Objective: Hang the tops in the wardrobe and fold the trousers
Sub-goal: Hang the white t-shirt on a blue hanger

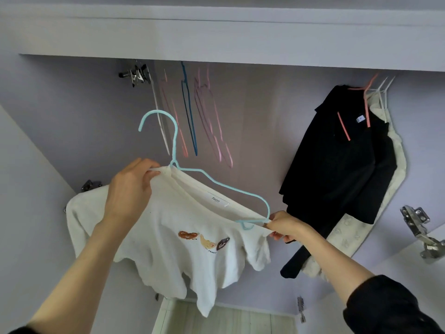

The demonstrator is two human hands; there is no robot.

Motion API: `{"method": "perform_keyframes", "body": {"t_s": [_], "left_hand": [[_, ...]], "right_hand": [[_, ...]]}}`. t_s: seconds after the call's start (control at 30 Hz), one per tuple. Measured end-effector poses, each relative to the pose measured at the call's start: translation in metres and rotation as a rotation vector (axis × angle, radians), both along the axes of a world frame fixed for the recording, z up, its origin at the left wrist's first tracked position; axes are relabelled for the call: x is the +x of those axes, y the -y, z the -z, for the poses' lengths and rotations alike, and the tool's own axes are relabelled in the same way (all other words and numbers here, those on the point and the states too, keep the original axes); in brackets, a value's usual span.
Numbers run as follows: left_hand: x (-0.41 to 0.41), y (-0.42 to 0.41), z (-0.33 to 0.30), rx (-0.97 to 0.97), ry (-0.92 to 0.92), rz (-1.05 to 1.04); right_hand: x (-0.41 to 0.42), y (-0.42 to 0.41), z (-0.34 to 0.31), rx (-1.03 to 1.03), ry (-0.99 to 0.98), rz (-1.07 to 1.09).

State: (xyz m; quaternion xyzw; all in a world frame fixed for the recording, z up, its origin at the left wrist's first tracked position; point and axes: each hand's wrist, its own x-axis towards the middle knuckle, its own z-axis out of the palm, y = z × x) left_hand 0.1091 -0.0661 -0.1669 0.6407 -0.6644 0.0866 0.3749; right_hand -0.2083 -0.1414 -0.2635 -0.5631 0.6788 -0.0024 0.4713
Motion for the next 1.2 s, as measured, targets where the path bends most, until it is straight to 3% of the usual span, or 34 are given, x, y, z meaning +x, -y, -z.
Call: {"method": "perform_keyframes", "body": {"t_s": [0.1, 0.2, 0.33, 0.47, 0.57, 0.7, 0.9, 1.1, 1.17, 1.2], "left_hand": [[-0.005, 0.003, -0.001, -0.044, -0.046, 0.020], [-0.005, 0.005, -0.004, -0.063, -0.075, 0.030], [-0.003, 0.004, 0.001, -0.054, -0.101, 0.024], [0.005, 0.003, 0.012, -0.046, -0.037, 0.020], [0.010, -0.002, 0.021, -0.001, 0.042, 0.008], [-0.001, -0.008, 0.025, 0.023, 0.043, 0.022], [-0.033, -0.006, 0.018, 0.009, 0.017, 0.125], [-0.041, 0.004, 0.014, 0.002, -0.129, 0.178], [-0.040, 0.005, 0.009, -0.045, -0.202, 0.182], [-0.042, 0.005, 0.007, -0.055, -0.226, 0.182]], "right_hand": [[0.005, -0.003, 0.006, 0.006, 0.007, 0.020], [0.008, -0.003, 0.007, 0.064, 0.150, 0.124], [0.006, 0.007, 0.008, -0.014, 0.060, 0.086], [-0.003, 0.013, -0.002, 0.121, 0.291, 0.235], [-0.013, 0.021, -0.016, 0.110, 0.383, 0.299], [-0.006, 0.023, -0.042, -0.057, 0.306, 0.229], [0.030, 0.004, -0.086, -0.172, 0.346, 0.051], [0.039, -0.018, -0.124, -0.095, 0.622, -0.113], [0.029, -0.022, -0.137, -0.081, 0.567, -0.252], [0.026, -0.023, -0.140, -0.153, 0.443, -0.330]]}}
